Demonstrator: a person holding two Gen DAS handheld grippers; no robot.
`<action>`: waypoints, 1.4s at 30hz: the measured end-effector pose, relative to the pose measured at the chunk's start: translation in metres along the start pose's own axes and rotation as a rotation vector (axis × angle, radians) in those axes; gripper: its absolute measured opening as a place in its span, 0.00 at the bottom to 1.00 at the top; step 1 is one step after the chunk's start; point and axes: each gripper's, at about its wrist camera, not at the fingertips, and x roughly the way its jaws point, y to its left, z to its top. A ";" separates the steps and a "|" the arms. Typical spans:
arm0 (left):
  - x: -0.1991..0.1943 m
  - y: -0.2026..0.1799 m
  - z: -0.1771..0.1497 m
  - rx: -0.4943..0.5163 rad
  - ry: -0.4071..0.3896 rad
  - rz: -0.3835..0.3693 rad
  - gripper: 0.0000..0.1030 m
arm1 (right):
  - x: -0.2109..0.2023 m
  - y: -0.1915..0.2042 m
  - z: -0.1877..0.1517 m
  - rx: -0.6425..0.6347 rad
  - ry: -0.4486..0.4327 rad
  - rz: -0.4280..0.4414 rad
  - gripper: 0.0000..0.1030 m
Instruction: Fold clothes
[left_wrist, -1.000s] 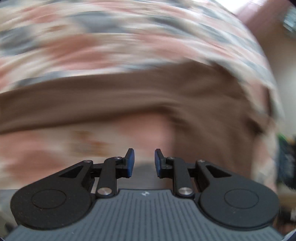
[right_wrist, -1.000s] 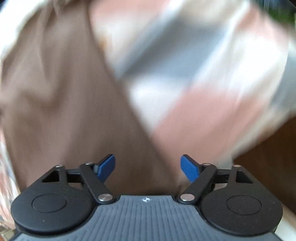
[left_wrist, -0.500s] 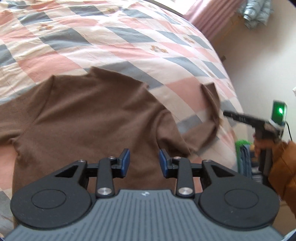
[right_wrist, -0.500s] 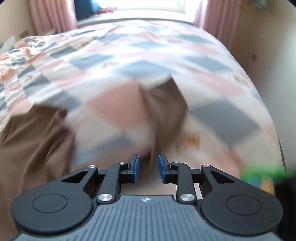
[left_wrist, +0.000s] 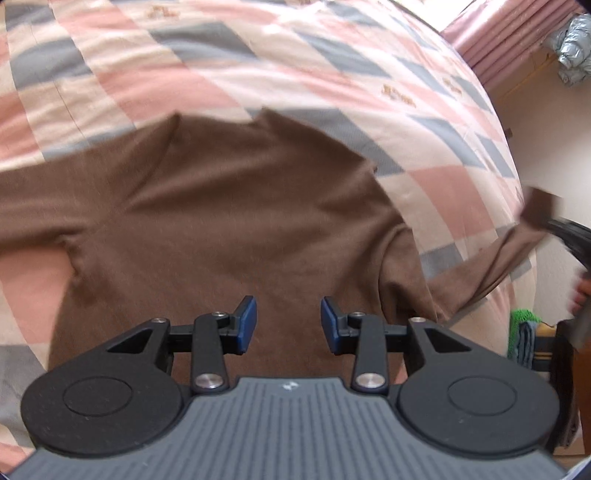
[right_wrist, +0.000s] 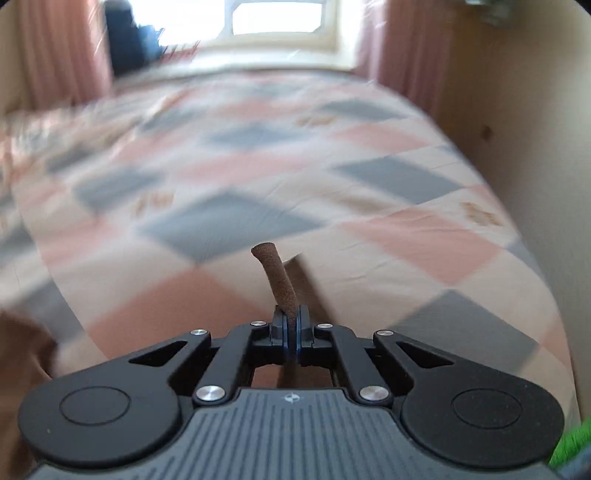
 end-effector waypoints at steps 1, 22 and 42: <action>0.005 -0.002 0.000 -0.003 0.016 -0.010 0.32 | -0.032 -0.018 0.001 0.067 -0.033 -0.007 0.02; 0.034 -0.068 -0.015 0.194 0.149 -0.111 0.36 | -0.237 -0.086 -0.254 0.674 0.059 -0.529 0.18; -0.039 0.045 -0.091 0.090 0.129 0.066 0.37 | -0.183 -0.178 -0.332 0.749 0.254 -0.447 0.00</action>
